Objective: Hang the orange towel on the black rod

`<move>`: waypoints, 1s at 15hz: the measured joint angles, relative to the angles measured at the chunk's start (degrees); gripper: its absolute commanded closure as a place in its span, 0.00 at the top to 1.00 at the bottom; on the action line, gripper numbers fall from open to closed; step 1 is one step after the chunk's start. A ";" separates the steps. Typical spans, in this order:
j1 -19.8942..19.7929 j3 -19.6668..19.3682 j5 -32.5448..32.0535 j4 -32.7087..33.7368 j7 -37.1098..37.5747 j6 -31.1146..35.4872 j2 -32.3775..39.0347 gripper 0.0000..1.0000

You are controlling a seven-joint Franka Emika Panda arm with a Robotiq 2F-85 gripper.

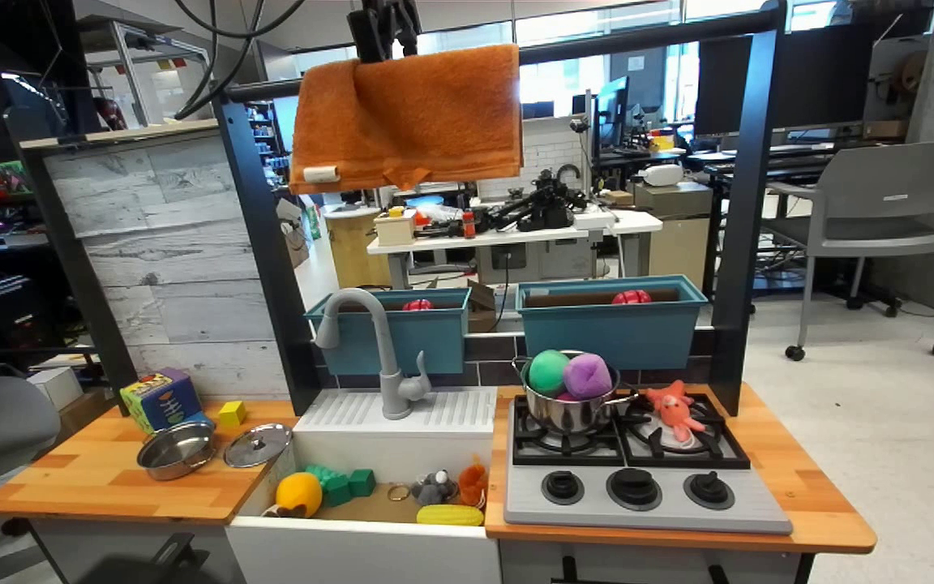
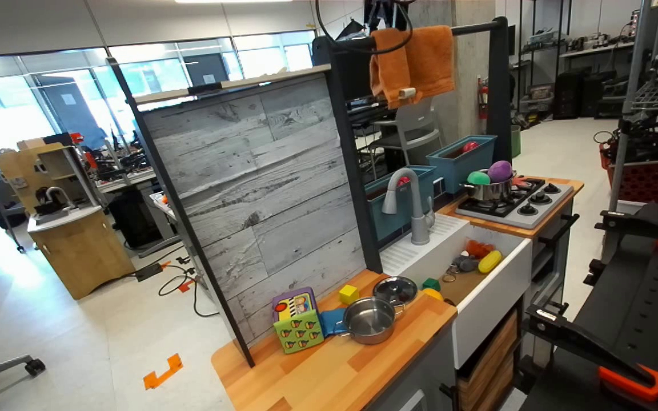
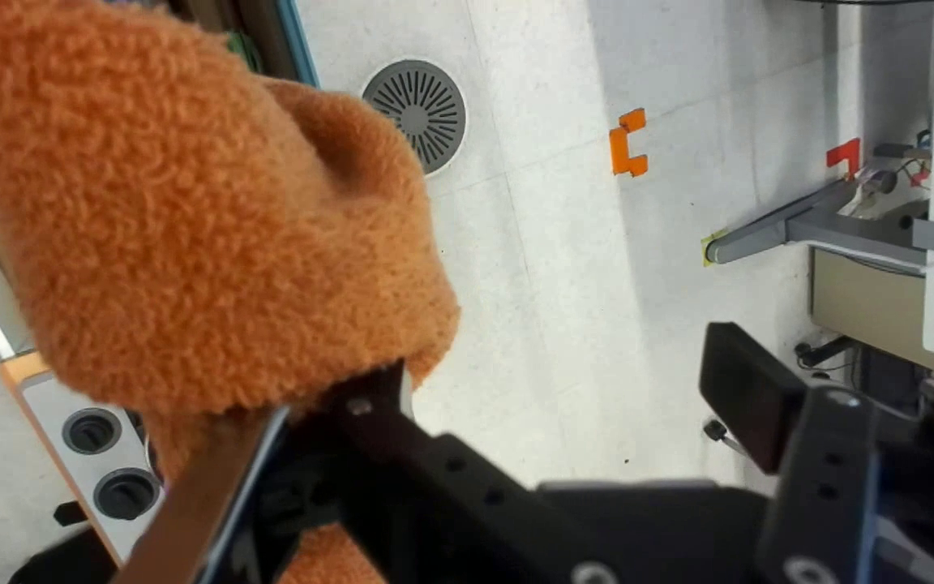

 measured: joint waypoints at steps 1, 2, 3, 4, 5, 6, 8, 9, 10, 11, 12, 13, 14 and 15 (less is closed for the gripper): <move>0.00 0.23 0.03 0.00 -0.10 0.44 0.00 1.00; -0.01 0.41 0.05 0.01 -0.21 0.54 -0.02 1.00; -0.01 0.52 0.06 0.01 -0.29 0.54 -0.02 1.00; -0.02 0.62 0.06 0.01 -0.36 0.53 -0.02 1.00; -0.03 0.70 0.06 0.00 -0.41 0.52 -0.02 1.00; -0.04 0.76 0.06 0.00 -0.46 0.52 -0.02 1.00; -0.20 1.32 0.39 0.01 -1.34 0.04 -0.08 1.00; -0.46 2.14 0.85 0.01 -3.02 -0.55 -0.31 1.00; -0.80 3.00 1.43 0.01 -5.00 -2.16 -0.85 1.00; -1.21 3.78 2.18 0.00 -7.00 -4.59 -1.54 1.00; -1.70 4.63 3.25 0.00 -9.17 -6.04 -2.27 1.00; -2.19 5.33 4.18 0.01 -10.78 -6.88 -2.93 1.00; -2.65 5.76 4.97 0.00 -11.89 -7.96 -3.63 1.00; -3.05 6.00 5.58 0.00 -12.60 -8.82 -4.24 1.00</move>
